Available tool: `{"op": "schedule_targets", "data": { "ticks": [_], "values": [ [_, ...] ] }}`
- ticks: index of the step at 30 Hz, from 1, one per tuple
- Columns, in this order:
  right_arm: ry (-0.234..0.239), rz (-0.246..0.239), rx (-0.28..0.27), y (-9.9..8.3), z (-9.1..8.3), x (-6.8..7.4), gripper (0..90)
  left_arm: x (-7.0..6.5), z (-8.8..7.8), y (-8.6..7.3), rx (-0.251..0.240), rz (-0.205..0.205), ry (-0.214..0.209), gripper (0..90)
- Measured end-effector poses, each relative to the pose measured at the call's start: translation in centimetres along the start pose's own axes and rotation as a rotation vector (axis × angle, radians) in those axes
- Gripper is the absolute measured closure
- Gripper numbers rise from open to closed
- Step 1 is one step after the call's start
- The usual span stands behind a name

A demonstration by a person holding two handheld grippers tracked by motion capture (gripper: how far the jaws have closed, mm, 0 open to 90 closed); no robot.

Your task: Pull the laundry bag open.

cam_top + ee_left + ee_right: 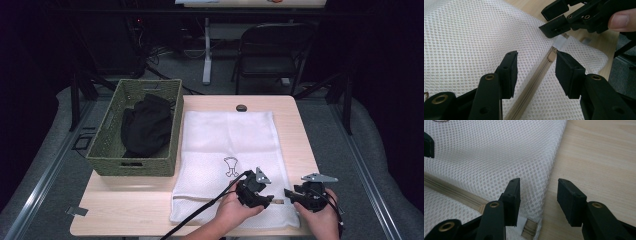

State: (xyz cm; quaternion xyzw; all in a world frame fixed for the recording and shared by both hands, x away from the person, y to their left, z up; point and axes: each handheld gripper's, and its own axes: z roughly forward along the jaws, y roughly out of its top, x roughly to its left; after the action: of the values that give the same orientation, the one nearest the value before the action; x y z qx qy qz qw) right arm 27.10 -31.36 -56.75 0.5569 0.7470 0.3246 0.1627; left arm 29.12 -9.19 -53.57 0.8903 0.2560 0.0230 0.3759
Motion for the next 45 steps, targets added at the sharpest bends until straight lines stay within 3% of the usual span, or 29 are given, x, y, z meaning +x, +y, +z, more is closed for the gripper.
{"op": "schedule_targets", "data": {
  "ticks": [10, 15, 18, 21, 24, 28, 36, 45],
  "values": [
    [-0.028, -0.053, 0.036, 0.0, 0.6, 0.9, 56.4, 0.0, -0.2, -0.1, 0.003, 0.001, -0.003, 53.2],
    [-0.050, -0.086, 0.046, 0.1, 0.6, 1.5, 68.1, 0.2, -0.2, -0.4, 0.008, 0.006, 0.005, 53.2],
    [-0.043, -0.084, 0.046, 0.1, 0.6, 1.6, 72.2, 0.2, -0.2, -0.5, 0.008, 0.002, 0.004, 53.4],
    [-0.031, -0.087, 0.045, 0.1, 0.7, 1.7, 82.5, 0.1, -0.3, -0.5, -0.002, -0.001, 0.001, 53.8],
    [-0.025, -0.081, 0.045, 0.2, 0.7, 1.7, 85.3, 0.1, -0.3, -0.6, -0.012, -0.002, -0.005, 53.8],
    [-0.004, -0.060, 0.014, 0.3, 0.2, 1.4, 87.2, 0.0, -0.5, -0.8, -0.026, 0.025, -0.005, 54.5],
    [0.035, -0.029, -0.060, 0.8, -1.4, 1.1, 87.6, -0.3, -1.2, -0.7, -0.028, 0.019, -0.020, 54.7],
    [0.046, -0.073, -0.105, 1.7, -2.6, 2.1, 87.6, -0.4, -1.6, -0.5, -0.049, -0.009, -0.041, 60.2]
  ]
}}
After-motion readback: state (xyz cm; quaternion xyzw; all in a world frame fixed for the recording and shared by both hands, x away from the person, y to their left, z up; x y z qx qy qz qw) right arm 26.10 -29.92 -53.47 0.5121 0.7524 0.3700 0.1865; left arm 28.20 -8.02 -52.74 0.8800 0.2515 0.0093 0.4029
